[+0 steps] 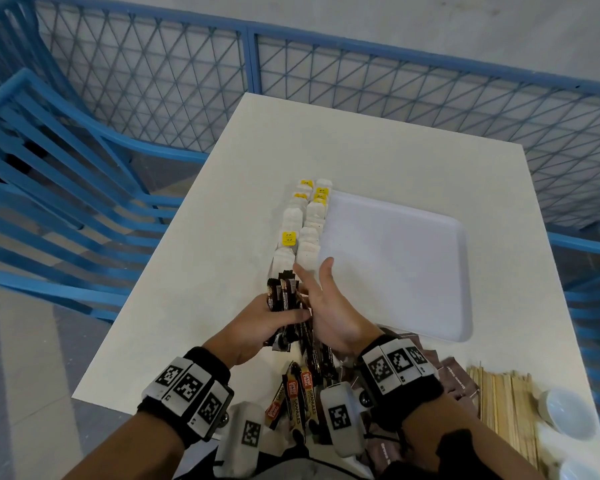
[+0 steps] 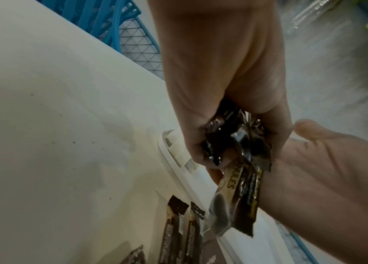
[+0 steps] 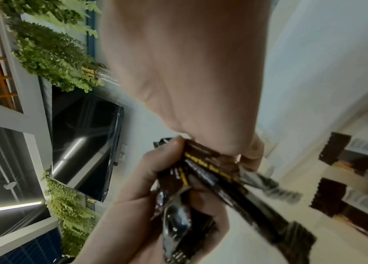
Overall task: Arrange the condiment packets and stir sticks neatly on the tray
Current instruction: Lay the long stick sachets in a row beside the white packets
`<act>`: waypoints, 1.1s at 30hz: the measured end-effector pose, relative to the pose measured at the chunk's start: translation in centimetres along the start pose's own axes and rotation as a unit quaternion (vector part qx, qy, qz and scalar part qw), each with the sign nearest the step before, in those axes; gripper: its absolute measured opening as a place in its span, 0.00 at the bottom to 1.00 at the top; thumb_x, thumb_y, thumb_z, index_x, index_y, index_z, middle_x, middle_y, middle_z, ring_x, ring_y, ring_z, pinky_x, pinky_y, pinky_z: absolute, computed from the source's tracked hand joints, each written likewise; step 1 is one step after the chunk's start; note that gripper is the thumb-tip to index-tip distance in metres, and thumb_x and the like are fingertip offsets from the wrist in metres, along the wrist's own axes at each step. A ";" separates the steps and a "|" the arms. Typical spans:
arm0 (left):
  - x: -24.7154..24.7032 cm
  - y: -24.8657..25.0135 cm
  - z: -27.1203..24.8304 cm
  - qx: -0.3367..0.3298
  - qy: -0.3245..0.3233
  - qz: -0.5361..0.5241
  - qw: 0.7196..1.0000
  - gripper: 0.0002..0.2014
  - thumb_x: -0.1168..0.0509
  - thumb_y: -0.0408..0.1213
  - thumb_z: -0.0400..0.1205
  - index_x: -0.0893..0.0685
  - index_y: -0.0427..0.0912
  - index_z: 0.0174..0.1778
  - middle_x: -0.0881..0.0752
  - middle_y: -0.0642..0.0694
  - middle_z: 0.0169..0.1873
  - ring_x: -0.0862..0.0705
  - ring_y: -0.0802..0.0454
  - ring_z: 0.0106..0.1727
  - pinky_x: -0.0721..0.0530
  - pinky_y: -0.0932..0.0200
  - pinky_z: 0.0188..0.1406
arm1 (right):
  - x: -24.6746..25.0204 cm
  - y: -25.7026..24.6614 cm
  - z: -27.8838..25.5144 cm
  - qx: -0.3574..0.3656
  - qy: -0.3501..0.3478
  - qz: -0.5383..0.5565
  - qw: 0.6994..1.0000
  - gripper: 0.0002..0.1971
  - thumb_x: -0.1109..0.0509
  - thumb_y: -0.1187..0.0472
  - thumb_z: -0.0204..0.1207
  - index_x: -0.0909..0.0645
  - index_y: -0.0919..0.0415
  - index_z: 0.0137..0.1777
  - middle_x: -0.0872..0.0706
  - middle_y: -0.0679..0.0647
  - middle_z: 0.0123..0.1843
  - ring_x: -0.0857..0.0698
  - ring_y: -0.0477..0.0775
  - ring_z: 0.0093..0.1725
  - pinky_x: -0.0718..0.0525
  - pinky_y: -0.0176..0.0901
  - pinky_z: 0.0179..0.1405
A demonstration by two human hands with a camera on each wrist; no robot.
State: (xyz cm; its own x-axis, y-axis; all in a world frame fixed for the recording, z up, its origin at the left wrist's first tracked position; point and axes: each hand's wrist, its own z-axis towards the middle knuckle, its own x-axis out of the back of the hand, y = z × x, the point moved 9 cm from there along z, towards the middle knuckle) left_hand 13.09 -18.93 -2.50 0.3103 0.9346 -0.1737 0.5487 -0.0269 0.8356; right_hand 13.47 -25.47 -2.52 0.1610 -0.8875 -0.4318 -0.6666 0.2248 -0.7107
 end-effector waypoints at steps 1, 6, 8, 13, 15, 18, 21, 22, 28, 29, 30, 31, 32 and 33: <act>0.3 0.0 0.0 -0.004 0.011 0.002 1.000 0.07 0.33 0.28 0.79 0.13 0.42 0.49 0.10 0.45 0.40 0.11 0.52 0.42 0.15 0.60 0.37 | 0.9 0.0 0.0 0.008 0.032 -0.050 0.998 0.35 0.63 0.32 0.78 0.42 0.48 0.80 0.30 0.54 0.75 0.30 0.56 0.75 0.32 0.57 0.76; 3.7 -0.1 -0.3 0.004 0.088 -0.047 0.995 0.05 0.35 0.32 0.80 0.13 0.40 0.41 0.12 0.41 0.39 0.14 0.44 0.44 0.19 0.51 0.46 | 6.0 -0.6 -1.5 0.040 0.190 -0.506 0.840 0.16 0.39 0.48 0.80 0.26 0.61 0.54 0.18 0.56 0.49 0.20 0.51 0.44 0.21 0.39 0.43; 4.9 0.0 -0.5 0.004 0.104 -0.061 0.993 0.06 0.36 0.32 0.81 0.14 0.40 0.42 0.11 0.44 0.37 0.12 0.48 0.41 0.16 0.56 0.40 | 6.7 0.3 -1.9 0.029 0.199 -0.590 0.782 0.19 0.36 0.44 0.78 0.28 0.62 0.49 0.20 0.54 0.41 0.21 0.52 0.38 0.26 0.37 0.30; 6.0 0.0 -0.6 0.007 0.126 -0.074 0.989 0.05 0.36 0.33 0.82 0.15 0.41 0.46 0.11 0.48 0.36 0.12 0.55 0.36 0.16 0.63 0.29 | 6.0 2.2 -1.3 0.017 0.193 -0.614 0.765 0.27 0.28 0.42 0.68 0.34 0.61 0.52 0.21 0.53 0.43 0.16 0.57 0.46 0.18 0.47 0.38; 6.1 -0.2 -0.7 0.010 0.131 -0.069 0.989 0.05 0.36 0.33 0.82 0.15 0.42 0.49 0.11 0.46 0.40 0.12 0.54 0.39 0.16 0.63 0.30 | 5.5 2.5 -1.1 0.005 0.192 -0.618 0.762 0.26 0.26 0.48 0.67 0.35 0.60 0.53 0.21 0.54 0.45 0.16 0.58 0.49 0.16 0.49 0.41; 6.2 -0.6 -0.8 0.016 0.136 -0.080 0.987 0.08 0.36 0.33 0.82 0.15 0.41 0.54 0.12 0.45 0.44 0.13 0.53 0.42 0.15 0.64 0.30 | 5.0 2.7 -0.9 -0.001 0.186 -0.600 0.778 0.20 0.29 0.57 0.70 0.37 0.61 0.51 0.22 0.55 0.44 0.17 0.58 0.46 0.18 0.48 0.39; 6.3 -0.8 -0.9 0.020 0.140 -0.102 0.985 0.08 0.38 0.33 0.83 0.16 0.40 0.54 0.12 0.46 0.44 0.13 0.54 0.42 0.15 0.63 0.30 | 5.1 2.7 -0.9 0.001 0.180 -0.588 0.788 0.13 0.34 0.61 0.73 0.37 0.62 0.48 0.24 0.54 0.41 0.23 0.53 0.41 0.26 0.40 0.34; 6.3 -0.9 -0.9 0.020 0.139 -0.109 0.984 0.07 0.38 0.33 0.83 0.16 0.41 0.53 0.12 0.47 0.43 0.12 0.56 0.40 0.16 0.63 0.30 | 5.3 2.6 -0.8 0.002 0.179 -0.597 0.782 0.11 0.36 0.63 0.74 0.36 0.62 0.47 0.25 0.53 0.40 0.24 0.53 0.41 0.29 0.37 0.31; 6.0 -0.7 -0.8 0.020 0.134 -0.159 0.978 0.06 0.39 0.36 0.84 0.16 0.41 0.47 0.12 0.46 0.41 0.12 0.56 0.40 0.19 0.56 0.43 | 6.1 1.1 -1.0 0.016 0.181 -0.550 0.815 0.06 0.36 0.63 0.78 0.27 0.64 0.52 0.21 0.54 0.42 0.23 0.51 0.41 0.29 0.34 0.32; 5.9 -0.6 -0.7 0.022 0.132 -0.174 0.976 0.07 0.39 0.35 0.84 0.17 0.40 0.45 0.11 0.45 0.39 0.11 0.54 0.40 0.19 0.53 0.47 | 6.2 0.6 -1.2 0.018 0.187 -0.529 0.828 0.09 0.34 0.62 0.79 0.26 0.64 0.55 0.20 0.52 0.41 0.23 0.48 0.37 0.29 0.30 0.29; 5.8 -0.6 -0.6 0.025 0.127 -0.188 0.973 0.08 0.40 0.35 0.84 0.17 0.39 0.44 0.10 0.44 0.38 0.11 0.51 0.42 0.18 0.51 0.51 | 6.3 0.0 -1.4 0.022 0.194 -0.507 0.840 0.10 0.33 0.61 0.78 0.25 0.63 0.57 0.21 0.48 0.38 0.24 0.43 0.33 0.30 0.25 0.26; 5.7 -0.6 -0.6 0.029 0.121 -0.200 0.972 0.08 0.40 0.34 0.85 0.18 0.38 0.44 0.10 0.43 0.36 0.11 0.48 0.45 0.18 0.48 0.55 | 6.3 -0.7 -1.6 0.030 0.199 -0.485 0.851 0.11 0.32 0.60 0.78 0.24 0.62 0.58 0.23 0.45 0.35 0.25 0.40 0.31 0.30 0.24 0.25; 5.5 -0.5 -0.5 0.033 0.115 -0.203 0.972 0.07 0.40 0.34 0.85 0.19 0.38 0.45 0.10 0.43 0.34 0.11 0.46 0.47 0.19 0.46 0.57 | 6.2 -1.4 -1.9 0.040 0.204 -0.463 0.862 0.12 0.31 0.60 0.77 0.23 0.62 0.58 0.23 0.44 0.35 0.26 0.38 0.31 0.29 0.24 0.26; 5.3 -0.4 -0.3 0.037 0.108 -0.195 0.974 0.06 0.40 0.34 0.85 0.20 0.37 0.46 0.10 0.43 0.33 0.12 0.44 0.49 0.18 0.45 0.58 | 6.0 -2.2 -2.1 0.052 0.205 -0.442 0.872 0.13 0.31 0.59 0.77 0.23 0.61 0.59 0.23 0.44 0.36 0.25 0.39 0.32 0.28 0.24 0.29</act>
State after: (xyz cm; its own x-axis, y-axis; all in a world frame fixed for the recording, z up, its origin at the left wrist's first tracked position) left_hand 14.27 -13.82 -3.57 -0.0994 0.9313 -0.3504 0.6492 0.3276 0.6865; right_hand 14.33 -32.16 -2.38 0.2897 -0.7968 0.5302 -0.3404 -0.6035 -0.7210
